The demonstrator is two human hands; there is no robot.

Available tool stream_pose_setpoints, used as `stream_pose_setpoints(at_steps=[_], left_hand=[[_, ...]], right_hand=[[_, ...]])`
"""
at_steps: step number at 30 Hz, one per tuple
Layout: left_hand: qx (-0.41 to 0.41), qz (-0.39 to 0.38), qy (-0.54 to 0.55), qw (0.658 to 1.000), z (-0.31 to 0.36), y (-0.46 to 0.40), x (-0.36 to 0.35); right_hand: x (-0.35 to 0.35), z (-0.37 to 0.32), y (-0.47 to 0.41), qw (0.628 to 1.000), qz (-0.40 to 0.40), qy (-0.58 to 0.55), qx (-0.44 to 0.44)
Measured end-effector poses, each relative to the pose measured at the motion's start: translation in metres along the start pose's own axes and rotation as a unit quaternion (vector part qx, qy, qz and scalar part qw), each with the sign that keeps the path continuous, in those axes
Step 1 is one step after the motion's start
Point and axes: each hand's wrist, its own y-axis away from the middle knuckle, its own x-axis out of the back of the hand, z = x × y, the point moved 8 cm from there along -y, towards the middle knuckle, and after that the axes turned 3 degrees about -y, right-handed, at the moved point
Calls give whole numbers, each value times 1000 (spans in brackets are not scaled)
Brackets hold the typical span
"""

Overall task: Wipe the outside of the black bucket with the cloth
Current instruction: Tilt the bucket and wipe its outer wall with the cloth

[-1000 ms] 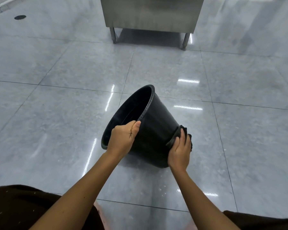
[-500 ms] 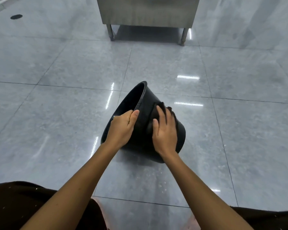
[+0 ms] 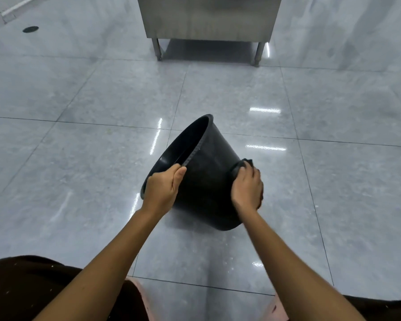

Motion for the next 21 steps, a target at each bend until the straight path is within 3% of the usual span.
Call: stream_pose_setpoints(at_steps=[4,8,12,17,19,21], left_hand=[[-10,14,26,1000,8,-9,5],[-2,20,39,999,8,-2,-4],[-31,21,34,999,11,4,-6],[-42,22,30,998,16,10,-7],[-28,15,7,999,13,11,-9],[-25,12,-6,1000,10,10,-9]], right_hand=[[-21,-47,81,970,4,30,241],[-24,-82,80,938,-8,60,340],[-19,-120,30,960,-39,23,277],[-44,-121,-45,981,-177,57,54],[-45,-118,-51,983,-175,58,11],[-41,-118,-40,991,-124,23,36]])
